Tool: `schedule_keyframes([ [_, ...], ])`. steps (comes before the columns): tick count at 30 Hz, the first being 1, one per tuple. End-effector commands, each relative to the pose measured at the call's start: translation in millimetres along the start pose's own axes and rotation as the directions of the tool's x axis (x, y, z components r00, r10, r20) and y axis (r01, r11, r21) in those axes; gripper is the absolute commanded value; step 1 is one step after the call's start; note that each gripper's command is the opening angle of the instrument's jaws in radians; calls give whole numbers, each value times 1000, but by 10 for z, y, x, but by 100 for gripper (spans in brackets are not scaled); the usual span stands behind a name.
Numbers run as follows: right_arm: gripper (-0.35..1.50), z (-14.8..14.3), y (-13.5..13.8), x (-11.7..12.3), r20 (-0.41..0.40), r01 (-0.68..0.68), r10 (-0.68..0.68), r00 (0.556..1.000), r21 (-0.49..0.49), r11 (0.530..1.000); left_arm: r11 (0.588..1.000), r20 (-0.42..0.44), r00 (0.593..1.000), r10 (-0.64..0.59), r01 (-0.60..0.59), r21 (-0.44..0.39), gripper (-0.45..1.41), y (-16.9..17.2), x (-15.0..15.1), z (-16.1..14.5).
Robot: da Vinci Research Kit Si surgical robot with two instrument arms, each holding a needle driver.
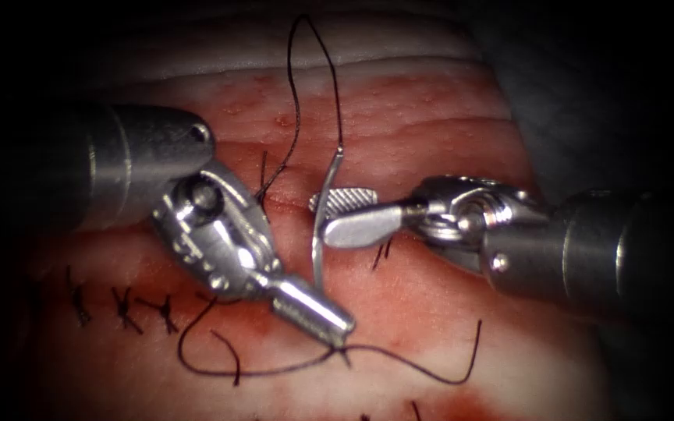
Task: Wound Closure
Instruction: Hand the needle over to the right needle driver.
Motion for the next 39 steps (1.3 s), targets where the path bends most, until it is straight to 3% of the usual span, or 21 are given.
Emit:
schedule_keyframes([
  [1,101,12,5,-1,6,-2,2,1000,9,1000,1000,1,1000,2,-2,0,-45,-3,-7,2],
  [16,56,20,4,-7,-4,1,-1,1000,33,999,1000,0,1000,-7,7,-1,-45,-3,-6,5],
  [23,16,23,4,-8,-23,2,-1,1000,30,1000,1000,-1,1000,-5,5,-2,-45,-3,-4,6],
  [27,-35,24,4,-7,-45,1,0,999,11,1000,1000,0,1000,-5,5,-2,-45,-3,-3,7],
  [32,-35,23,7,-6,-69,-6,5,998,-10,1000,999,-5,999,-39,39,-2,-43,-4,-3,7],
  [33,-35,22,8,-6,-69,-7,5,998,-23,1000,998,-6,998,-56,56,-1,7,-4,-3,7],
  [34,-35,21,9,-5,-67,-6,5,998,-26,1000,998,-7,998,-62,62,-1,31,-5,-3,7],
  [39,-35,13,13,0,-79,-9,5,997,-51,999,994,-24,994,-103,103,31,86,-9,-3,4],
])
